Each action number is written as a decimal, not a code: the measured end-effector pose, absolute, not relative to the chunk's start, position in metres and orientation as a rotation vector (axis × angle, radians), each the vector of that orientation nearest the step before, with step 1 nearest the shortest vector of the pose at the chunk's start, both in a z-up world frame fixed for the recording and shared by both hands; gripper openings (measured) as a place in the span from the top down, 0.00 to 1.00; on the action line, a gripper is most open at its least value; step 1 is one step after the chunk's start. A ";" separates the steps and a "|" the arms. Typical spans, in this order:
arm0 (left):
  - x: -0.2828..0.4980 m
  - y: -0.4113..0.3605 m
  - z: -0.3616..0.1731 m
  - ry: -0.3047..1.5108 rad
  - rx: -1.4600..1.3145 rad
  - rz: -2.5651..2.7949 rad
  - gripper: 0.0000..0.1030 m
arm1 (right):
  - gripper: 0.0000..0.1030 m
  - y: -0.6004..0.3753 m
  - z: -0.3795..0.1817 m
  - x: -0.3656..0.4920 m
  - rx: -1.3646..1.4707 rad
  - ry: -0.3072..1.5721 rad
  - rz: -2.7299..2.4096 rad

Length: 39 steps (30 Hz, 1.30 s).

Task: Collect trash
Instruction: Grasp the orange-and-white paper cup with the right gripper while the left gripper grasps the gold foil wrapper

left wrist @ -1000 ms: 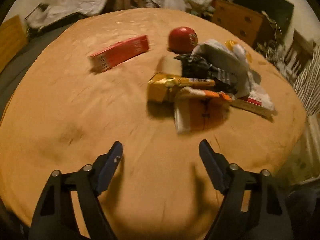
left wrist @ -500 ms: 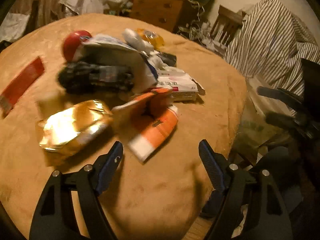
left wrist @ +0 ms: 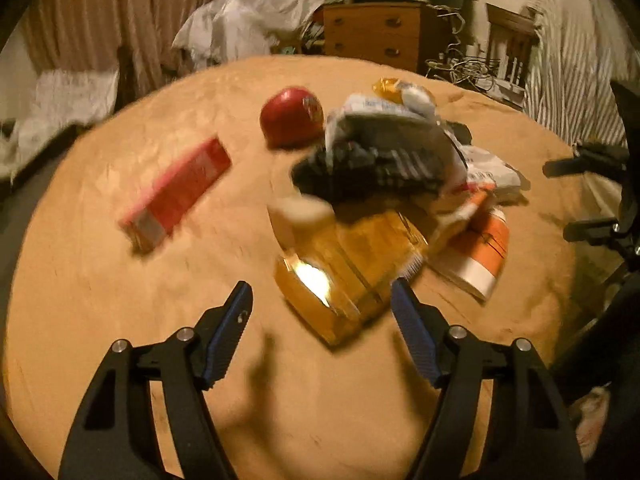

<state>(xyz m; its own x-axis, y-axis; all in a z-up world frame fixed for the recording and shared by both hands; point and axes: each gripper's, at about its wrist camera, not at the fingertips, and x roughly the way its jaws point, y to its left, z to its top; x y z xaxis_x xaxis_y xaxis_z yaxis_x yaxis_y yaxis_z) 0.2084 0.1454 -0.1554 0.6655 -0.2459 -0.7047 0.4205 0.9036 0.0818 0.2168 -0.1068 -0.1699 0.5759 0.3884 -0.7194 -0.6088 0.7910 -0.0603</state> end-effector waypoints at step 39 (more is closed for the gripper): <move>0.187 0.124 -0.149 0.809 0.228 -0.469 0.31 | 0.90 -0.064 -0.160 0.254 -0.497 0.918 0.731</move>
<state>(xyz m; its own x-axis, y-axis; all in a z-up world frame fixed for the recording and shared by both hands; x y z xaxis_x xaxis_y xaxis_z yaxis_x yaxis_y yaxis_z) 0.1865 0.1238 -0.1493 0.5956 -0.3147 -0.7391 0.4853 0.8742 0.0188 0.2539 -0.0638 -0.1601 0.3993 0.3497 -0.8475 -0.7475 0.6594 -0.0802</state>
